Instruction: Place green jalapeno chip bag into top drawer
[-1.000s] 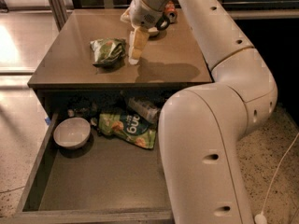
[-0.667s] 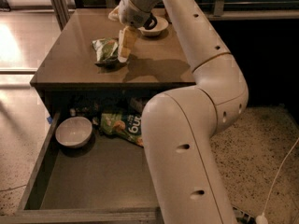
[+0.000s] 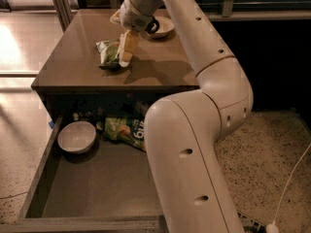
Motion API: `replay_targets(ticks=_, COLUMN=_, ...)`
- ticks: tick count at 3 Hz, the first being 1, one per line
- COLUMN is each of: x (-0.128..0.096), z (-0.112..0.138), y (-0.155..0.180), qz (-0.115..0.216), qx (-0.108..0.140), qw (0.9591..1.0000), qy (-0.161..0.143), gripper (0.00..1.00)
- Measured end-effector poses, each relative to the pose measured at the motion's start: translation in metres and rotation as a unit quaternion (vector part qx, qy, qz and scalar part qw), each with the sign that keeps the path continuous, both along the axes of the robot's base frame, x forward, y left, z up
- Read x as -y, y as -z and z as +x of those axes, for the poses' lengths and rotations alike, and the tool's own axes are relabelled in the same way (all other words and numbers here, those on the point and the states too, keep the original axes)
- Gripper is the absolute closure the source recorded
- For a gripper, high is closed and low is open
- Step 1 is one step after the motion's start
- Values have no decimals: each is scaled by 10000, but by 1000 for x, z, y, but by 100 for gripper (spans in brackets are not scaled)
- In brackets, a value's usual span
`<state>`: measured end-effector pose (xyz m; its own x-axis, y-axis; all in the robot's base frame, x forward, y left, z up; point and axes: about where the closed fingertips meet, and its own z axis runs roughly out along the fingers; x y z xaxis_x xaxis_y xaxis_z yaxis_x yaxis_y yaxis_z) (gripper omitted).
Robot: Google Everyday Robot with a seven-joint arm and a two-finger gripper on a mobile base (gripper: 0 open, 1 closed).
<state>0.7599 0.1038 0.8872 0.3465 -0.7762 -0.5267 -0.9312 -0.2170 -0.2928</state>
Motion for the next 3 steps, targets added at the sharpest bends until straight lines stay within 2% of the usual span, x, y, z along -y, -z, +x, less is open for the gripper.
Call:
replay_targets(ticks=1, x=-20, z=0, y=25, qz=-7, qx=-207, qw=9996, qy=-169, gripper=0)
replay_targets(ticks=2, x=-27, z=3, y=30, qz=30, qx=-205, qw=9996, qy=-169, gripper=0)
replay_targets(ticks=3, x=-26, z=9, y=30, qz=-70, qx=-152, qw=9999, qy=2, gripper=0)
